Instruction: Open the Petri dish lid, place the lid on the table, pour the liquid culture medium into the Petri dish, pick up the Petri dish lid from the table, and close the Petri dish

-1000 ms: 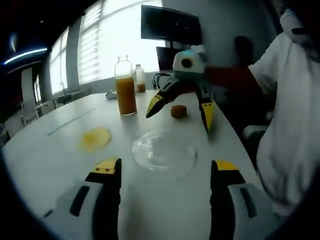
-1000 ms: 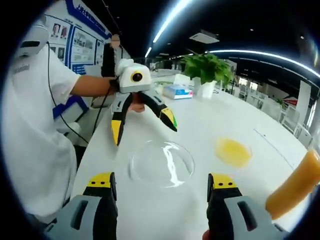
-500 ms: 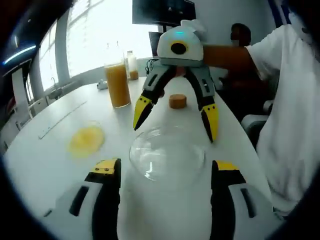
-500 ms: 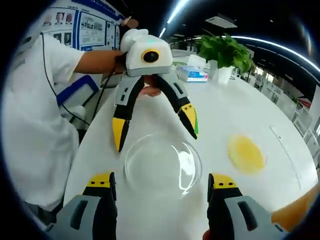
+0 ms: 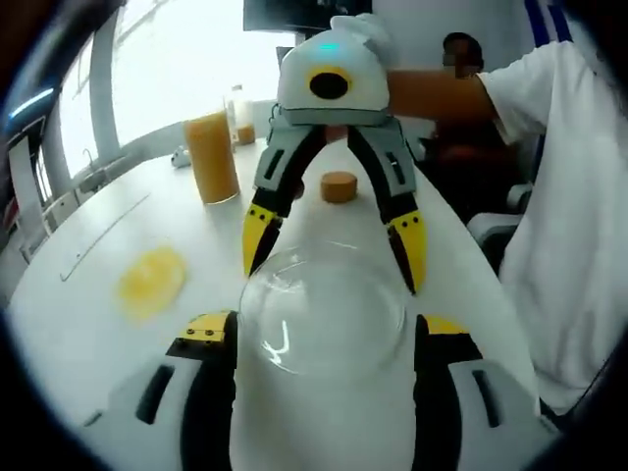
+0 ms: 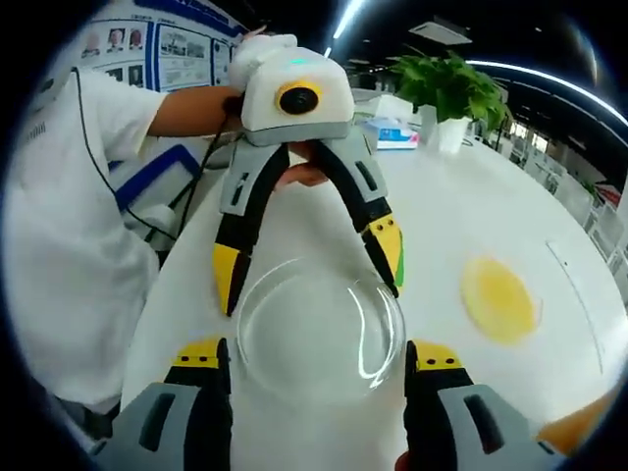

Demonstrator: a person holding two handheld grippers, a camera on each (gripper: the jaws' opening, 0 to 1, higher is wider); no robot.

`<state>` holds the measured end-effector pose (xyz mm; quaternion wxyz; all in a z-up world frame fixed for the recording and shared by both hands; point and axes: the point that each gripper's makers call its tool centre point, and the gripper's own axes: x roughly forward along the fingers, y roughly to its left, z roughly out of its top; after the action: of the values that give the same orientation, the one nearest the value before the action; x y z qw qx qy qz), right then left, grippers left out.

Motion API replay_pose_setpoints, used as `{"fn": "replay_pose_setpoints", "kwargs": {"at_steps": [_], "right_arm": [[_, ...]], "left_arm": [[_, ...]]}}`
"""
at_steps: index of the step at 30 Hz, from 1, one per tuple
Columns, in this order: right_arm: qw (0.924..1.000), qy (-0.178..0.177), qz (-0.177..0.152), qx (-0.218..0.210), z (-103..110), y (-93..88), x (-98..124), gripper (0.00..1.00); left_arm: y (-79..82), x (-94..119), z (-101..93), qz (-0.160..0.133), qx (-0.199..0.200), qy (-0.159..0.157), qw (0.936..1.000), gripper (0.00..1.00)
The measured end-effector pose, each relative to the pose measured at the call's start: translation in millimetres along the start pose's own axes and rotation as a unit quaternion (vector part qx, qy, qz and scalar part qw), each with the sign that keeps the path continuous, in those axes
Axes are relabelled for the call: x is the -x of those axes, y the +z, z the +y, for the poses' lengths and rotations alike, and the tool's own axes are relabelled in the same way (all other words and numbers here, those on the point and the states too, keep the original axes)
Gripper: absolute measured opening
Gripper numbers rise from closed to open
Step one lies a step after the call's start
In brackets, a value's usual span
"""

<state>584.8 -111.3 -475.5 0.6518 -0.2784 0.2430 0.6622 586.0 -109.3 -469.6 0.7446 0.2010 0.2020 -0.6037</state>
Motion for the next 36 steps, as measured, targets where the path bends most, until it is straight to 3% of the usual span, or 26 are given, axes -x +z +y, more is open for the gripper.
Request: {"fn": "replay_pose_setpoints", "kwargs": {"at_steps": [17, 27, 36], "right_arm": [[0.9999, 0.001, 0.011, -0.003, -2.4, 1.4, -3.8, 0.62], [0.9994, 0.006, 0.035, -0.001, -1.0, 3.2, -4.1, 0.61], [0.9982, -0.014, 0.051, 0.026, -22.0, 18.2, 6.4, 0.61]], "left_arm": [[-0.7, -2.5, 5.6, 0.005, 0.016, 0.001, 0.9999, 0.59], [-0.6, -0.3, 4.2, 0.032, 0.009, 0.0, 0.9994, 0.59], [12.6, 8.4, 21.0, 0.036, -0.015, 0.019, 0.9991, 0.59]]}}
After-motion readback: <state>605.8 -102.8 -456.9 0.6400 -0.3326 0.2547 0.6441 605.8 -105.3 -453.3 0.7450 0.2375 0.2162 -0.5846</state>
